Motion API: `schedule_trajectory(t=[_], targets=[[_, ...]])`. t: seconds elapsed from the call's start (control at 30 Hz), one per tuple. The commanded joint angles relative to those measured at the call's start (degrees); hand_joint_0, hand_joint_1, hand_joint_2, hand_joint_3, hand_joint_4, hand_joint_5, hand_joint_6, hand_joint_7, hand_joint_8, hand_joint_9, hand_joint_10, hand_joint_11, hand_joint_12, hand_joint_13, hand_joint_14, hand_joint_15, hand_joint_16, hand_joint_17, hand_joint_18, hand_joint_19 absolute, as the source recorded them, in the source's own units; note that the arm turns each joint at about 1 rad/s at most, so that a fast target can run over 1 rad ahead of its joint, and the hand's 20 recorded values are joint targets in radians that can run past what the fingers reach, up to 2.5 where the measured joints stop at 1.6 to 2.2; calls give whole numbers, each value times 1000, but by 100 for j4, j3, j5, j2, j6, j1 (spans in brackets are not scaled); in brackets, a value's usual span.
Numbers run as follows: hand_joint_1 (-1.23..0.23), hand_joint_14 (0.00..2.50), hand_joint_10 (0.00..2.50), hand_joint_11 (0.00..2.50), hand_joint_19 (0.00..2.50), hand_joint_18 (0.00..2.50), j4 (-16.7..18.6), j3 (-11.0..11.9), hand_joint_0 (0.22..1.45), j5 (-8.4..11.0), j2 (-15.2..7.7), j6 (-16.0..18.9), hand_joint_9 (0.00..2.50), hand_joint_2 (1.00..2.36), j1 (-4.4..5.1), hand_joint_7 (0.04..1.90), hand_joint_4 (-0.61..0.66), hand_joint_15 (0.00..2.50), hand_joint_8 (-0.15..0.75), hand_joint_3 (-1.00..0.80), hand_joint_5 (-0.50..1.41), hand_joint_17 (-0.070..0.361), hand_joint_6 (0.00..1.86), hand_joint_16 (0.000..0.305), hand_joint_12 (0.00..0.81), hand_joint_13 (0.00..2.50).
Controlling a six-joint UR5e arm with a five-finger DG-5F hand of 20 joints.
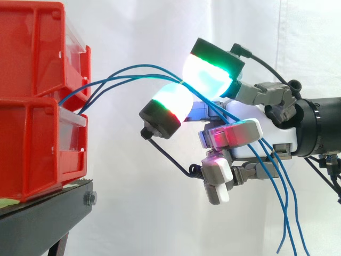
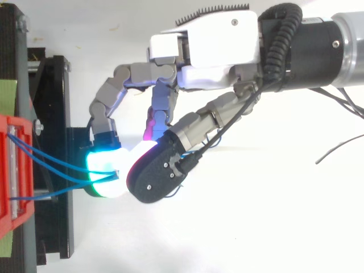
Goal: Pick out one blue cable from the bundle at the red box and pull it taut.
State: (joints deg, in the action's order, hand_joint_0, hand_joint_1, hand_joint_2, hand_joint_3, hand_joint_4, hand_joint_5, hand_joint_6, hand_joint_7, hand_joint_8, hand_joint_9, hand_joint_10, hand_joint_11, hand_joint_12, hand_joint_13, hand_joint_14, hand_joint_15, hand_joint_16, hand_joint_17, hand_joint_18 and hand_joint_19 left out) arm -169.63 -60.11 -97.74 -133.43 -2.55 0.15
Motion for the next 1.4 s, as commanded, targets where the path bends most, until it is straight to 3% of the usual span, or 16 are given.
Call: schedule_trajectory(t=[0.0,0.43,0.63,0.97,1.07,1.17,1.37], targets=[[-758,19,30,755,587,933,0,0,604,-8,1,0,1486,1019,3,825,-88,478,260,-305,-54,83,918,37,331,1164],[-935,19,31,780,558,958,-9,0,716,-17,1,0,1465,1021,3,832,-15,482,265,-264,-60,82,940,36,329,1168],[-899,19,31,787,561,953,0,0,715,-17,1,-9,1457,1007,3,792,-78,483,263,-427,-69,81,952,36,322,1164],[-718,17,26,752,551,969,0,0,499,-17,1,-9,1480,1000,3,697,-19,464,266,-500,-60,93,936,41,352,1171],[-711,19,29,756,548,975,0,0,488,-17,1,-9,1482,1000,3,709,-17,458,264,-500,-58,95,928,42,358,1173],[-728,20,29,768,570,932,0,0,570,-17,1,0,1485,1000,-6,786,-52,466,263,-500,-59,85,916,38,335,1156],[-846,20,31,778,589,958,0,0,614,-17,1,0,1547,1021,-6,821,-80,475,266,-281,-39,83,930,37,331,1183]])
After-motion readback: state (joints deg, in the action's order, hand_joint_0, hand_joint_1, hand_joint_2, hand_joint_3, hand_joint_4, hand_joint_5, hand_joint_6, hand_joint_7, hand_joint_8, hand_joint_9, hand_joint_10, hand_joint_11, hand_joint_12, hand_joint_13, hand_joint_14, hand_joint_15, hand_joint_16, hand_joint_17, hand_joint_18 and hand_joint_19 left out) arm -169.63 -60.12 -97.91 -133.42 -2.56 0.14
